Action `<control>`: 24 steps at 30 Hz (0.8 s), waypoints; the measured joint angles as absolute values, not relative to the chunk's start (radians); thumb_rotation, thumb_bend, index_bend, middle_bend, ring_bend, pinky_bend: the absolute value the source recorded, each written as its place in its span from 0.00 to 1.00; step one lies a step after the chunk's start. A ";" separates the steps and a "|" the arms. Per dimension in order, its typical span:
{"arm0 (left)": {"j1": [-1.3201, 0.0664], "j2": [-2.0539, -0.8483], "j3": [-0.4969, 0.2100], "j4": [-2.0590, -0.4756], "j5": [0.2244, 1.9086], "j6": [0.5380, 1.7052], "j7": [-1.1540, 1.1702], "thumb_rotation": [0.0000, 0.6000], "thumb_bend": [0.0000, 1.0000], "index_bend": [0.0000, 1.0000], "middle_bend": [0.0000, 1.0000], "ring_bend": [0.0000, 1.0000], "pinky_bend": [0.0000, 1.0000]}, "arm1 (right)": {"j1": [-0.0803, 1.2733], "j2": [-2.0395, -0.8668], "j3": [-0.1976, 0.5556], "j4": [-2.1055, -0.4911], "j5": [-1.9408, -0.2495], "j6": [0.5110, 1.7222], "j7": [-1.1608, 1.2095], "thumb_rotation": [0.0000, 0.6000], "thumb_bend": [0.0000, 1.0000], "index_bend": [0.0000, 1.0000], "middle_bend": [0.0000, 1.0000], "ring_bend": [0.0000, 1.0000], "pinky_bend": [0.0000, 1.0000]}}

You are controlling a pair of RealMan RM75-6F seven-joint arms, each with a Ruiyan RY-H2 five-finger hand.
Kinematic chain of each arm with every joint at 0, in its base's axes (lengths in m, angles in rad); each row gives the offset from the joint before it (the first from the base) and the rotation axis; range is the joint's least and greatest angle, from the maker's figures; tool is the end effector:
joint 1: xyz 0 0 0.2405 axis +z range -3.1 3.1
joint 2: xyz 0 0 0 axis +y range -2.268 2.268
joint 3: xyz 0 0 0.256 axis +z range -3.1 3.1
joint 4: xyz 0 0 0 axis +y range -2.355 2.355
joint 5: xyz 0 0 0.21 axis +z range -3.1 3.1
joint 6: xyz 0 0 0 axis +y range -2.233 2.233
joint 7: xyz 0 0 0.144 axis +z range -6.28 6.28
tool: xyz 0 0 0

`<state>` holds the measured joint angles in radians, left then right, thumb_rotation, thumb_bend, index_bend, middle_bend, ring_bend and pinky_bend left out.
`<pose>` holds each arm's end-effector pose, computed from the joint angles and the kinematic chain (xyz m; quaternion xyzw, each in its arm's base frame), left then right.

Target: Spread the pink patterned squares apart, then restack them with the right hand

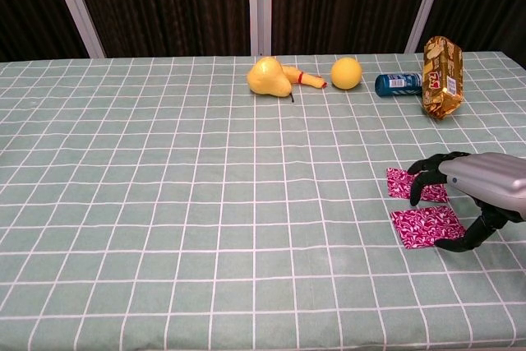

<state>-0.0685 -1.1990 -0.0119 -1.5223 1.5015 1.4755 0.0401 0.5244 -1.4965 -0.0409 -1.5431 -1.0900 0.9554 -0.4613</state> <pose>-0.3275 0.1685 0.1349 -0.6092 -0.3909 -0.3555 0.5914 -0.2477 -0.2499 -0.0306 0.7741 -0.4280 0.2120 0.4155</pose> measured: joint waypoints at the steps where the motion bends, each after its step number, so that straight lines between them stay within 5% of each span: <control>1: -0.068 -1.199 -0.012 -1.522 1.502 1.476 0.039 1.00 0.00 0.19 0.16 0.12 0.17 | 0.524 -1.496 -0.042 -1.544 -1.090 0.956 -0.464 0.86 0.15 0.29 0.07 0.00 0.00; 24: -0.060 -1.200 -0.009 -1.515 1.501 1.482 0.030 1.00 0.00 0.19 0.15 0.12 0.17 | 0.577 -1.604 0.088 -1.385 -0.914 0.929 -0.484 0.85 0.16 0.27 0.07 0.00 0.00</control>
<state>-0.0604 -1.1998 -0.0086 -1.5154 1.5008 1.4816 0.0300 0.5766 -1.6042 0.0880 -1.3850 -0.9139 0.9294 -0.4837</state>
